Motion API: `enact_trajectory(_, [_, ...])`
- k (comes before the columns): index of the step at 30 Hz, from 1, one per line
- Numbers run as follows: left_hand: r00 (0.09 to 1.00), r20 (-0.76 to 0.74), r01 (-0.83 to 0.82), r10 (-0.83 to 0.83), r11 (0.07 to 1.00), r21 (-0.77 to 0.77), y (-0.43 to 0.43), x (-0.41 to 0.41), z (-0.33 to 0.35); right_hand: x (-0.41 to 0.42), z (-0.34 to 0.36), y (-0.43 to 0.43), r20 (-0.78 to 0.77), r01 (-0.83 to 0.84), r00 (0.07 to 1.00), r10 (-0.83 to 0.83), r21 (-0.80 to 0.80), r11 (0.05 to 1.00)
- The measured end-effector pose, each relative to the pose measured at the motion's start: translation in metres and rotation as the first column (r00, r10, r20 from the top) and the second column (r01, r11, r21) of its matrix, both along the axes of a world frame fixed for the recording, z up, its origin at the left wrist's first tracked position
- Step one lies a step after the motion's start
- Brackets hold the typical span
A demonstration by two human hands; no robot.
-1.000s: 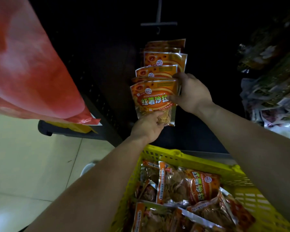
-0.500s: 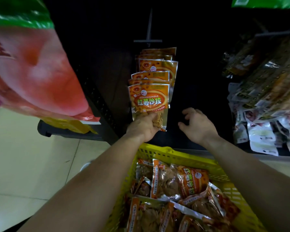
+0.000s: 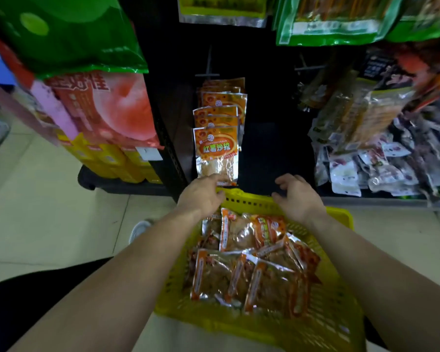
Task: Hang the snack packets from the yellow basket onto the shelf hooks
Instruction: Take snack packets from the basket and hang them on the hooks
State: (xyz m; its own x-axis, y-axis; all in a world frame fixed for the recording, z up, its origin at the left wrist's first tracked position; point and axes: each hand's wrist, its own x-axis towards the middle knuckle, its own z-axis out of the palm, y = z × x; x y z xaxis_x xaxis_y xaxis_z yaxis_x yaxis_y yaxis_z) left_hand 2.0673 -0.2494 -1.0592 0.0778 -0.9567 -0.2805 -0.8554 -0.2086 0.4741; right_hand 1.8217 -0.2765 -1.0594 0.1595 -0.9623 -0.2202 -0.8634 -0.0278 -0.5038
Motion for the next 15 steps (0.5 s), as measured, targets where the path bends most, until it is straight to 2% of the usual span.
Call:
enact_trajectory(3, [0.999,0.02,0.026,-0.027,0.998,0.049,0.033,-0.01,-0.005,-0.02,-0.004,0.03,-0.014,0.005,1.0,-0.005,0.024,1.0])
enact_trajectory(6, [0.999,0.007,0.041,-0.042,0.99,0.132,0.065,-0.017,-0.024,-0.038,-0.024,0.059,-0.044,0.008,0.999,-0.003,0.13,0.991])
enact_trajectory(10, [0.996,0.027,0.077,-0.087,0.965,0.253,0.094,-0.028,-0.057,-0.054,-0.063,0.095,-0.092,-0.058,0.991,0.1,0.382,0.922])
enact_trajectory(15, [0.972,0.089,0.175,-0.219,0.92,0.35,0.098,-0.038,-0.095,-0.065,-0.106,0.118,-0.197,-0.115,0.949,0.245,0.509,0.853])
